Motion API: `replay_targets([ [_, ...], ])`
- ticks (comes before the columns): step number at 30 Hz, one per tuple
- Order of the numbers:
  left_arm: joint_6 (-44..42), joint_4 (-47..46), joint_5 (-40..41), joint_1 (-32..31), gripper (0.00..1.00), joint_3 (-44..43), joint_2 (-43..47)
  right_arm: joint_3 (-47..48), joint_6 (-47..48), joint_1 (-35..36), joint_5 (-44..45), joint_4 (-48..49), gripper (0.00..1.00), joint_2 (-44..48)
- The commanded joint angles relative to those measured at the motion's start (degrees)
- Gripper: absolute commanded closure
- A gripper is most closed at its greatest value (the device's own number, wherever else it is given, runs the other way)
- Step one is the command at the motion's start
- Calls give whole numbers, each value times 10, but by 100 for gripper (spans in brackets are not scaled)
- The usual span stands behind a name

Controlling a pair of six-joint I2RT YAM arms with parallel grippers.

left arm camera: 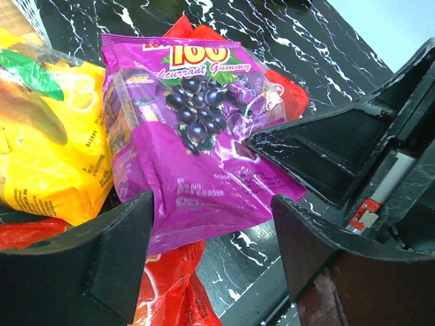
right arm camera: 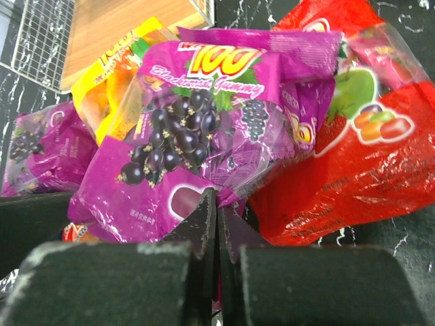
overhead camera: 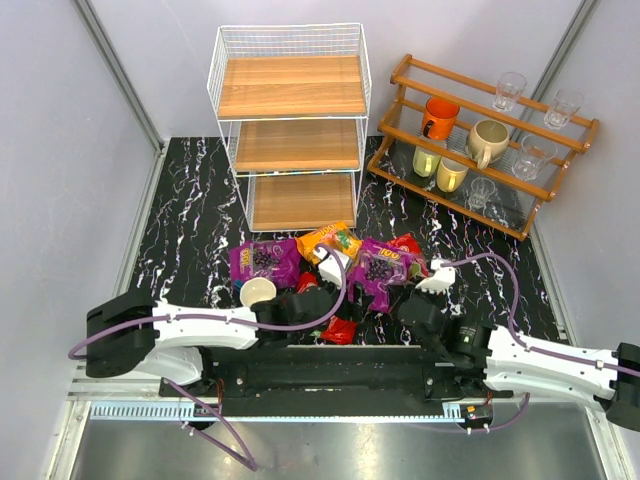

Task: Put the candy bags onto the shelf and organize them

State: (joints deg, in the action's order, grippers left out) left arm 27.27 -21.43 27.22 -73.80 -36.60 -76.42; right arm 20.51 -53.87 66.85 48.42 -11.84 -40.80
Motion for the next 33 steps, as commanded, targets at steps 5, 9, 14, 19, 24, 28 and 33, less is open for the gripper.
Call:
replay_targets([
  [5, 53, -104, 23, 1, 24, 33, -20, -28, -57, 6, -7, 15, 100, 8],
  [9, 73, -128, 14, 12, 23, 50, -36, -30, -63, 6, -6, -6, 100, 21],
  [14, 81, -132, 6, 12, 24, 45, -58, -37, -72, 6, -1, -21, 100, 39],
  [19, 79, -139, -3, 13, 39, 43, -72, -40, -80, 6, -2, -26, 100, 44],
  [24, 66, -155, -39, 13, 100, 36, -78, -35, -73, 6, -4, -27, 100, 42],
  [28, 46, -151, -63, 13, 100, 26, -53, -4, -28, 5, -5, -26, 100, 42],
  [33, -5, -37, -69, 13, 100, -64, 21, 93, 103, 6, 3, -43, 100, 33],
])
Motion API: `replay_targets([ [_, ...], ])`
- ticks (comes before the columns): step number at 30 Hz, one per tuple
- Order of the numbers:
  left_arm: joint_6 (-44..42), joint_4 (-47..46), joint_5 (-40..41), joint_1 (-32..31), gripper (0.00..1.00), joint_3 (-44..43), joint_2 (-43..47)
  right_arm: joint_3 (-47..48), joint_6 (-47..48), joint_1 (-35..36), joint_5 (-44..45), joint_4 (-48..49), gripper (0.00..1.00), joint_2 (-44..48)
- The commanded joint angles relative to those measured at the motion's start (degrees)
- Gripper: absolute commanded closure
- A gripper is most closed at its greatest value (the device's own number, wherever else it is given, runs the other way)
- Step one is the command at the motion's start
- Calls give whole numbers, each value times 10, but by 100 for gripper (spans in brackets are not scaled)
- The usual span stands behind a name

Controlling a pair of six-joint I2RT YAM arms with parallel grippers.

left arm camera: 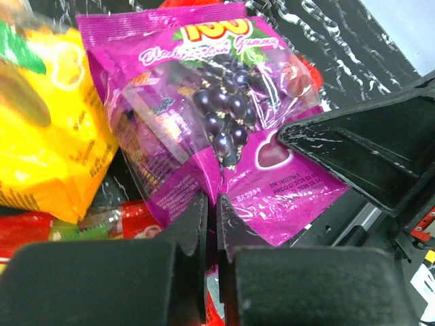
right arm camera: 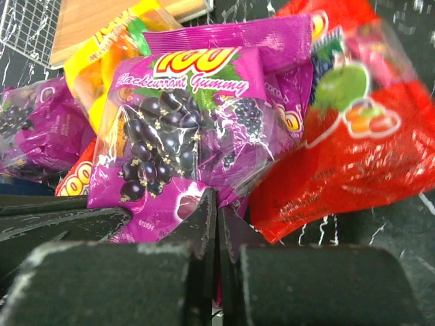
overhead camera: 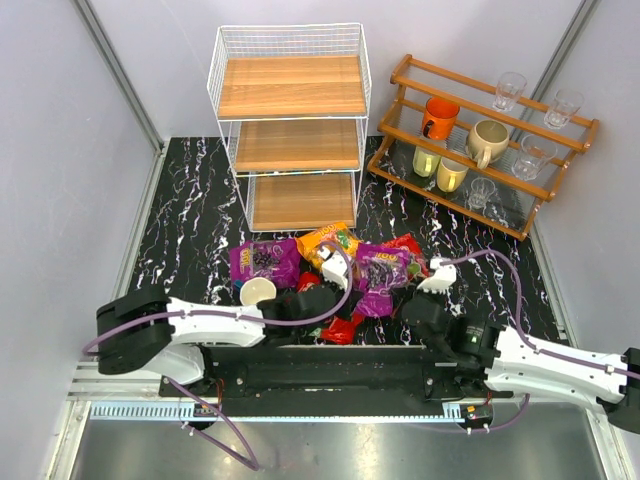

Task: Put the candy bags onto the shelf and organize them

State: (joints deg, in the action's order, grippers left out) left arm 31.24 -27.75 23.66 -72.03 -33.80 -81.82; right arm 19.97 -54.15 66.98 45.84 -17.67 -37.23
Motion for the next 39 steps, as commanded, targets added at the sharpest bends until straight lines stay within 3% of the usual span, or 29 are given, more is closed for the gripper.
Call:
replay_targets([
  [1, -64, 68, -27, -4, 100, -109, 85, 140, 130, 4, 33, 20, 100, -6],
  [8, -152, 239, -22, 21, 100, -313, 123, 362, 357, 4, 38, 62, 100, -106],
  [16, -222, 367, -83, 97, 100, -524, 106, 593, 514, -2, -22, 102, 100, -219],
  [23, -252, 411, -124, 183, 100, -655, 95, 741, 514, -102, -156, 77, 100, -337],
  [29, -259, 426, -179, 289, 100, -708, 76, 887, 515, -160, -269, 51, 100, -466],
  [39, -237, 414, -290, 471, 100, -776, 5, 1214, 483, -244, -408, -25, 100, -702],
])
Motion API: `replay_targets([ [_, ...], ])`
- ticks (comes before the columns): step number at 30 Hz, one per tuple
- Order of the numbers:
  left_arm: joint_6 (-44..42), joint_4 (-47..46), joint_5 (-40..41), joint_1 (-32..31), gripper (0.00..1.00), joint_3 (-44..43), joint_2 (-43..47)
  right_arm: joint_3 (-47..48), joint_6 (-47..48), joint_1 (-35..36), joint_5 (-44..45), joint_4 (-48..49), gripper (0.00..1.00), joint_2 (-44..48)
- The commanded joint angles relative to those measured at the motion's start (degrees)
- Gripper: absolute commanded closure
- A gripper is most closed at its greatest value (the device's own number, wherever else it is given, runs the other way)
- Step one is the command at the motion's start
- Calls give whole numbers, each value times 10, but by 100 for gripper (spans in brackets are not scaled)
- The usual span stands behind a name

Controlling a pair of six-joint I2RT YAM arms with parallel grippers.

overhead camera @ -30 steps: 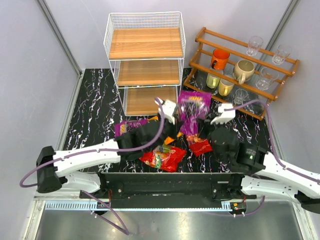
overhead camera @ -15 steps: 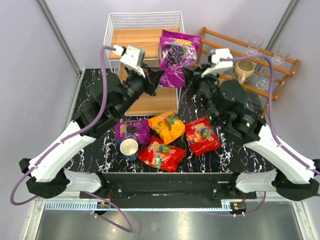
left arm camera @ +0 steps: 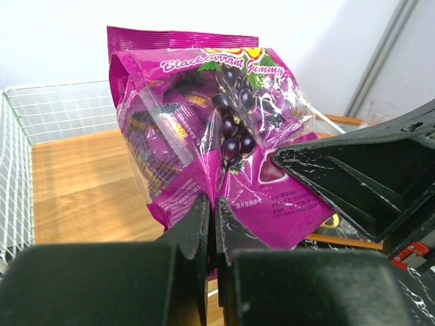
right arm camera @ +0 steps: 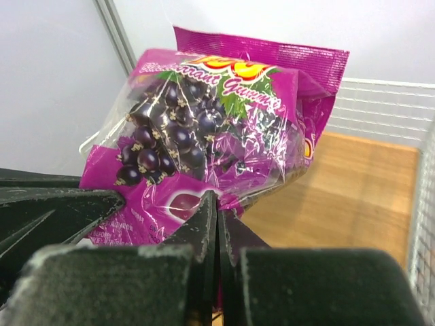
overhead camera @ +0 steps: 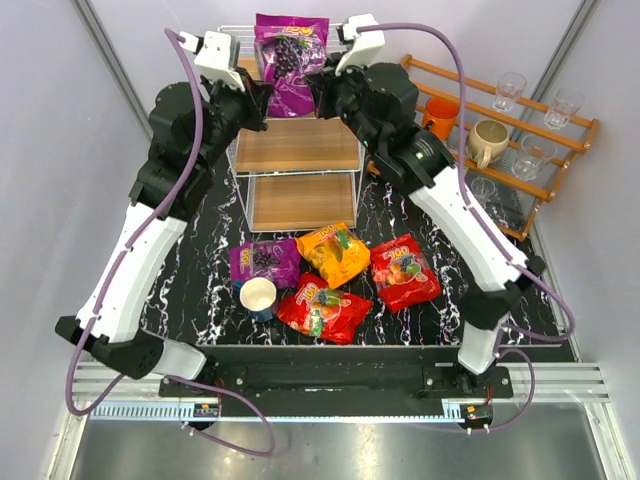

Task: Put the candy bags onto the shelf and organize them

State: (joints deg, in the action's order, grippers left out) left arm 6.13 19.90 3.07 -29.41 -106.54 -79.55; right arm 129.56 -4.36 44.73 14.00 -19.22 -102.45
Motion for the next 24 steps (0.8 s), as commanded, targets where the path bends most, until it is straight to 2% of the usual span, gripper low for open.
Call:
replay_targets([
  [1, 17, -65, -91, 68, 100, -53, -29, 142, -24, -28, -99, -21, 100, -83],
  [3, 23, -71, -109, 89, 100, -65, -40, 209, -35, -42, -123, -30, 100, -117],
  [7, 33, -76, -134, 138, 100, -83, -67, 272, -66, -61, -156, -36, 100, -188],
  [19, 33, -81, -145, 184, 100, -102, -81, 244, -101, -66, -194, 14, 100, -216],
  [21, 34, -81, -141, 191, 90, -101, -75, 247, -104, -67, -196, 16, 100, -219],
  [23, 35, -83, -139, 195, 66, -101, -69, 248, -106, -67, -198, 16, 100, -221],
  [24, 34, -84, -136, 197, 57, -100, -64, 248, -108, -66, -198, 16, 100, -223],
])
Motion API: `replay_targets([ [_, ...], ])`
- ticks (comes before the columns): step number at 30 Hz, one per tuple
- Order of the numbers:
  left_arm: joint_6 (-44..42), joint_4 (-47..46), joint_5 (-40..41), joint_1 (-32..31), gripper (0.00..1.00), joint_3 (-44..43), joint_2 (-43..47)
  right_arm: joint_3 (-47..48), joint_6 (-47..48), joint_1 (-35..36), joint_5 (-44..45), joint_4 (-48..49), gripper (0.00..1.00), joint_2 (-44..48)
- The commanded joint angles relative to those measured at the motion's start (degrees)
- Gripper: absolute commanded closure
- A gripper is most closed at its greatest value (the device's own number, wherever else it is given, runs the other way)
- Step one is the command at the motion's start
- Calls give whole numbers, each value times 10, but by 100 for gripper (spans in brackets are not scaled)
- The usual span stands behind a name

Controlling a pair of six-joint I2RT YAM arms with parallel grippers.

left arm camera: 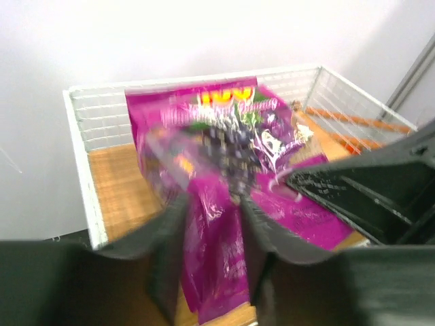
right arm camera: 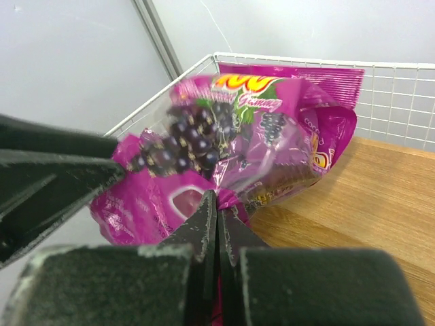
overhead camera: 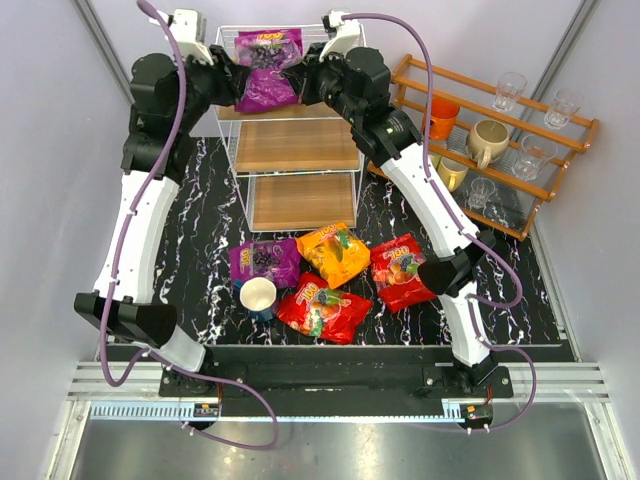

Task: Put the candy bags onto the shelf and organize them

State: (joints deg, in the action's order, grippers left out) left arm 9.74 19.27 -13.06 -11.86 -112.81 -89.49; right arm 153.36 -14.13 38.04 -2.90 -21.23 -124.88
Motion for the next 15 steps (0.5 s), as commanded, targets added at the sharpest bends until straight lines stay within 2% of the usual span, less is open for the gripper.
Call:
replay_targets([
  [1, -2, -80, 25, 23, 47, -41, 39, 10, -10, 1, -30, 37, 100, 0],
  [3, -2, -78, 26, 26, 37, -47, 43, 10, -12, 0, -30, 37, 100, -4],
  [8, 5, -78, 24, 32, 25, -69, 51, 10, -20, 1, -25, 40, 100, -12],
  [15, 8, -78, 28, 36, 23, -80, 58, 8, -57, 2, 5, 65, 100, -28],
])
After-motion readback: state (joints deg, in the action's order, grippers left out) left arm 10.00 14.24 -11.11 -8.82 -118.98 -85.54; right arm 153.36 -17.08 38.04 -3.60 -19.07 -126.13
